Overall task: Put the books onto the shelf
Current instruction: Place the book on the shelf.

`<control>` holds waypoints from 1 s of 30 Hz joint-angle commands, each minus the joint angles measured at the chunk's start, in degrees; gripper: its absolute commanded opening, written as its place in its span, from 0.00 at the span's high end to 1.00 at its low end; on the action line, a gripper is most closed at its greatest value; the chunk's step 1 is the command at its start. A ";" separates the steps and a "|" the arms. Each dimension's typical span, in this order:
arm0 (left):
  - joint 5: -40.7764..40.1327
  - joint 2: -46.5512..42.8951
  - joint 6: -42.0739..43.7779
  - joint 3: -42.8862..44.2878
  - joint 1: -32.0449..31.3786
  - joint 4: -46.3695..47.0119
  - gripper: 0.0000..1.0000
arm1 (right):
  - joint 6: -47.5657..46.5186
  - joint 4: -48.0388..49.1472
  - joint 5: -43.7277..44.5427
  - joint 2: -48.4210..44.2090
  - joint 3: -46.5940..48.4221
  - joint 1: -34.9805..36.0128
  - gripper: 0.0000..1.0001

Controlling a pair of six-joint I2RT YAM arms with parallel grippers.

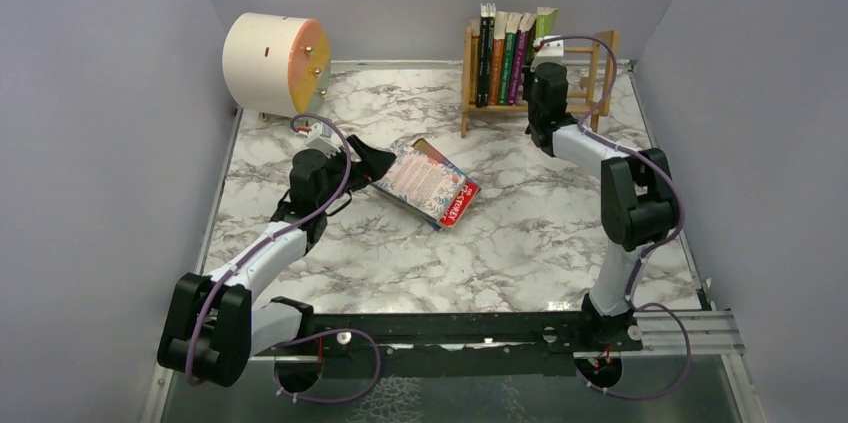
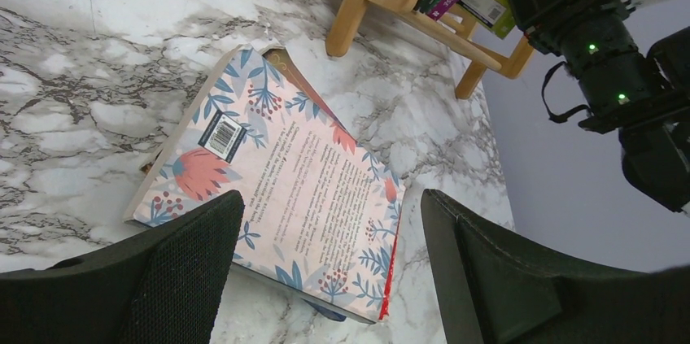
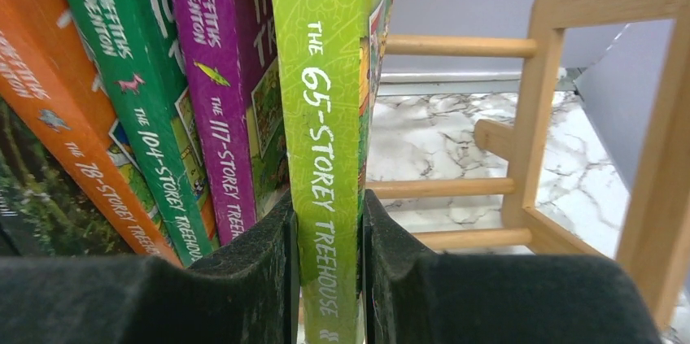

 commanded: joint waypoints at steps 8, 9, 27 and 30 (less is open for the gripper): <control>0.48 0.69 0.87 -0.89 0.23 2.31 0.27 | -3.10 9.96 -8.97 9.15 7.73 -1.16 0.99; 0.44 0.78 0.88 -0.98 0.15 2.32 0.27 | -2.82 9.67 -10.05 9.55 7.90 -1.32 0.99; 0.58 3.23 0.52 -0.80 0.23 3.55 0.27 | 3.28 7.75 -29.31 11.41 7.10 -4.02 0.99; 0.42 3.33 0.45 -0.80 0.23 3.62 0.27 | 3.01 10.32 -28.32 9.82 3.12 -4.02 0.99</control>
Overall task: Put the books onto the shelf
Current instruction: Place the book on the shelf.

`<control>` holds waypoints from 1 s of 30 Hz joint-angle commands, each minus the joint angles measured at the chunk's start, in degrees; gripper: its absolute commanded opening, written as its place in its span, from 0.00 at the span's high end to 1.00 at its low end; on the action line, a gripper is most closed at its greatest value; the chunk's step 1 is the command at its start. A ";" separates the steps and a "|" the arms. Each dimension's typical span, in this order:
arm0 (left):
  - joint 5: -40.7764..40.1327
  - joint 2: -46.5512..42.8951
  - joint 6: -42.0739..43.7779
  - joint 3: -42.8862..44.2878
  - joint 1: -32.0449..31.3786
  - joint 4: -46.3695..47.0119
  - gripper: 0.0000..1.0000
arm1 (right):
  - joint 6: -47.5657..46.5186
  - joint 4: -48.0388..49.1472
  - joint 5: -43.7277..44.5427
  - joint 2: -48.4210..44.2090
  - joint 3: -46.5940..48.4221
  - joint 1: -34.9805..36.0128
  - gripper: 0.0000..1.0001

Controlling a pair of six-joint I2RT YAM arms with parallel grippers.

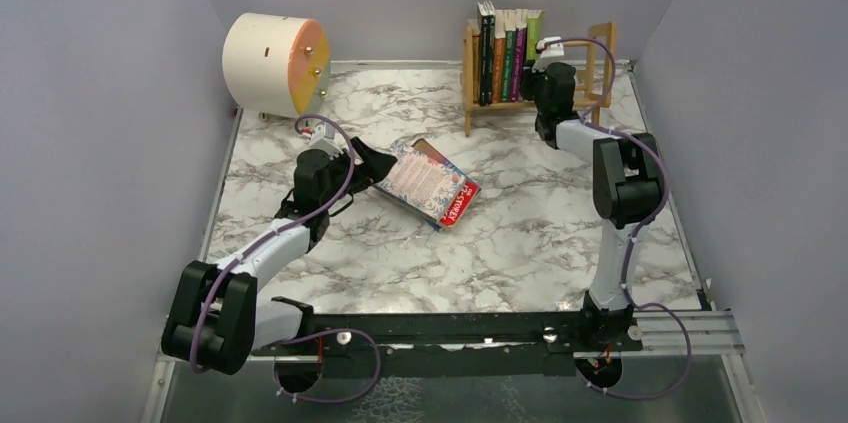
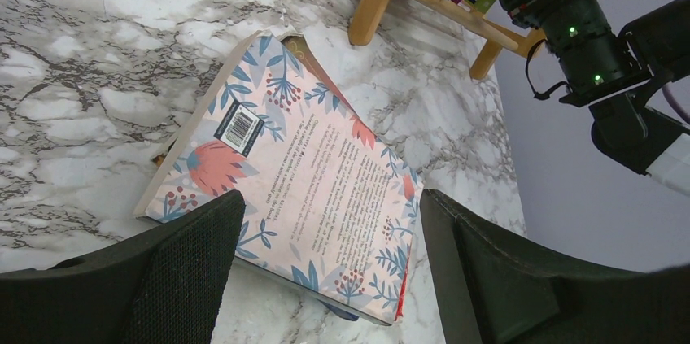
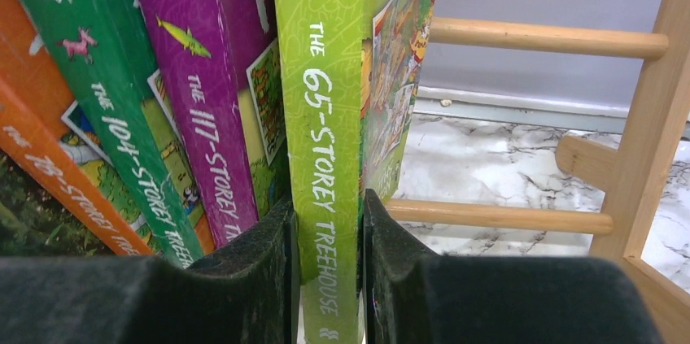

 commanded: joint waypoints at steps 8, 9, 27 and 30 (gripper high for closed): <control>0.63 0.29 0.27 -0.93 0.20 2.85 0.27 | 0.26 10.25 -3.91 0.23 -7.06 1.73 0.99; 0.58 0.35 0.26 -0.98 0.21 2.89 0.27 | 0.22 9.49 -3.89 0.72 -6.50 1.69 0.99; 0.49 0.36 0.35 -1.48 0.19 3.25 0.28 | 4.24 7.35 -3.47 0.58 -5.96 1.73 0.75; 0.49 0.27 0.26 -1.62 0.21 3.25 0.28 | 4.72 7.13 -3.01 -0.79 -6.79 1.73 0.68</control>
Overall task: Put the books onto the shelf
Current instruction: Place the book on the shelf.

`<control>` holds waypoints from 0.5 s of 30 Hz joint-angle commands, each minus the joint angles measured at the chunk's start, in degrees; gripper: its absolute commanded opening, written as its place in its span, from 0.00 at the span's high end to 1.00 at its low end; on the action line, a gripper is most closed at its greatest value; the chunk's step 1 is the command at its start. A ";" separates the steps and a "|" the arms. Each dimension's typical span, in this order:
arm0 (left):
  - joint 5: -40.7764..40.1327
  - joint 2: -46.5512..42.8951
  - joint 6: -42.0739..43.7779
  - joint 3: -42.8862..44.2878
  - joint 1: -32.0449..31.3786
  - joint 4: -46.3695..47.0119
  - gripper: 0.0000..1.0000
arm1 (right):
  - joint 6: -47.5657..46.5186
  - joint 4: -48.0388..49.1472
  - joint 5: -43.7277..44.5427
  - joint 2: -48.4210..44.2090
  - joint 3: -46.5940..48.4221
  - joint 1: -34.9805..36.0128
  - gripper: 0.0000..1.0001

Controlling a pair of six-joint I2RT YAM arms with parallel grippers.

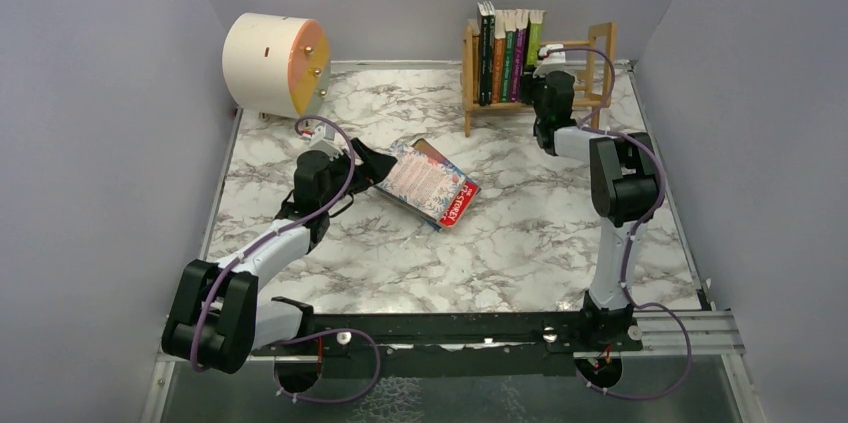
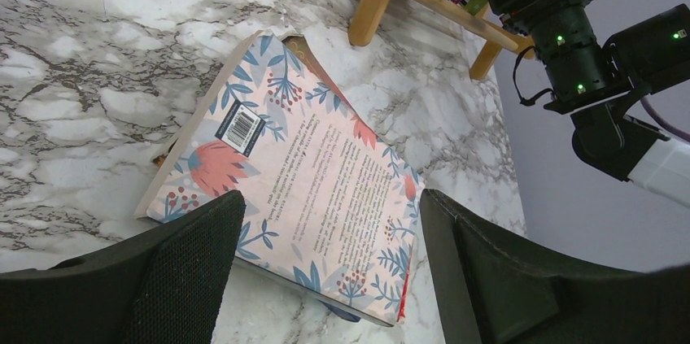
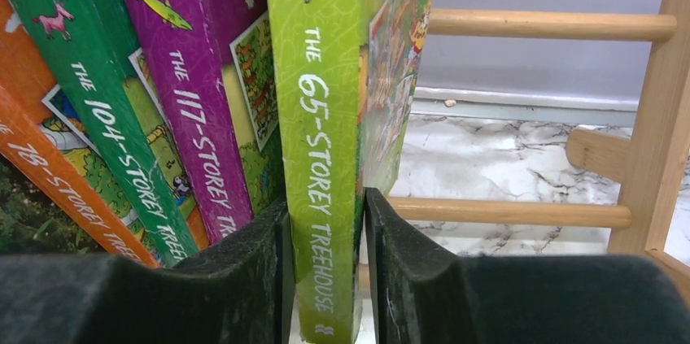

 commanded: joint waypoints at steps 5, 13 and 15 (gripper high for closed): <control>0.58 -0.21 0.28 -0.98 0.21 1.89 0.28 | 3.57 0.40 -3.28 -4.97 -4.86 1.68 0.46; 0.51 -0.47 0.16 -1.16 0.23 1.89 0.28 | 4.26 0.20 -1.10 -9.92 -7.05 1.69 0.44; 0.53 -0.48 0.13 -1.20 0.20 1.89 0.28 | 4.19 0.09 -0.21 -10.86 -7.42 1.69 0.44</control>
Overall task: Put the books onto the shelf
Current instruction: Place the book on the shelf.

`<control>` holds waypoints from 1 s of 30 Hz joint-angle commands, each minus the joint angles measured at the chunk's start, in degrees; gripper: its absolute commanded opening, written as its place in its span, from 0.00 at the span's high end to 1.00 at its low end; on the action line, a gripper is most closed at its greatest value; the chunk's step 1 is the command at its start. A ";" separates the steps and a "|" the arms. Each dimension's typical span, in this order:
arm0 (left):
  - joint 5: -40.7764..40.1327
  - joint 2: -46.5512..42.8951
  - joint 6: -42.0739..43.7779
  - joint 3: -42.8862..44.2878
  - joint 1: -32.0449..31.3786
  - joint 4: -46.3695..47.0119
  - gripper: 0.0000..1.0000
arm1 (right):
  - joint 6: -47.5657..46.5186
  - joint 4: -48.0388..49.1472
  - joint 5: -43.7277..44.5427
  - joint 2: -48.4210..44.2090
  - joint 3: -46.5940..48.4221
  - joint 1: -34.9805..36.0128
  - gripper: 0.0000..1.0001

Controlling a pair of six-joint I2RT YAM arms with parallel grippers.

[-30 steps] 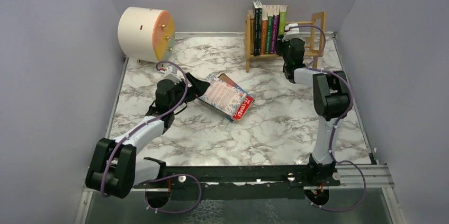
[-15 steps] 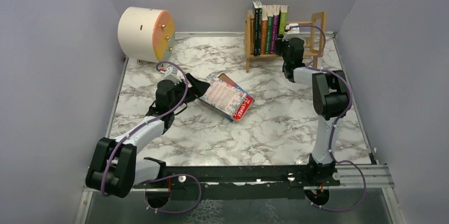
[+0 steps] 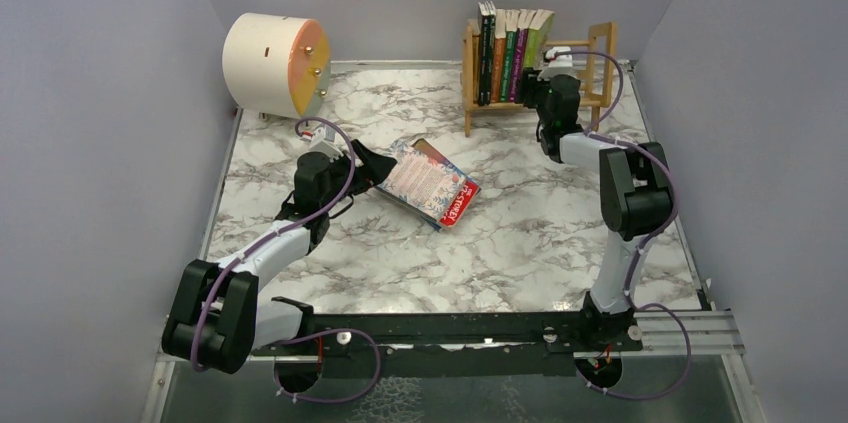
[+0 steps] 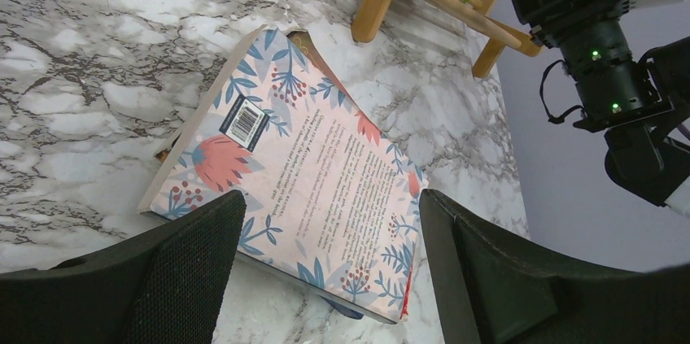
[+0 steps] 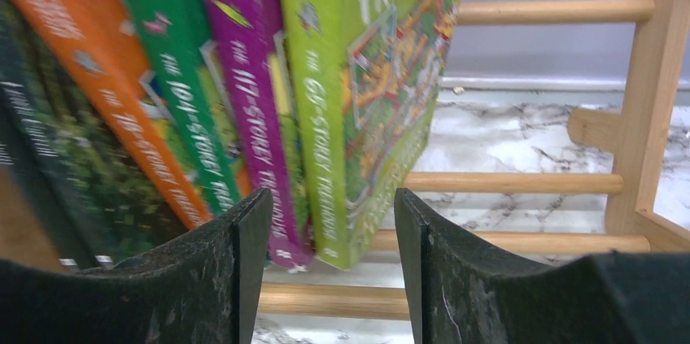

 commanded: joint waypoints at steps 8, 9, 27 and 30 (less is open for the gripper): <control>0.59 -0.55 0.11 -0.51 0.18 1.67 0.28 | 2.86 -1.52 4.26 -10.00 -2.21 1.47 0.44; 0.65 -0.61 0.06 -0.53 0.20 1.68 0.28 | 3.10 -2.44 4.61 -10.79 -1.96 1.45 0.44; 0.76 -1.44 -0.10 -0.60 0.14 1.68 0.28 | 5.04 -34.27 25.12 -3.95 27.10 2.27 0.42; 0.60 -1.40 0.06 -0.44 0.17 1.68 0.28 | 5.98 -35.26 21.36 -0.87 30.39 0.46 0.41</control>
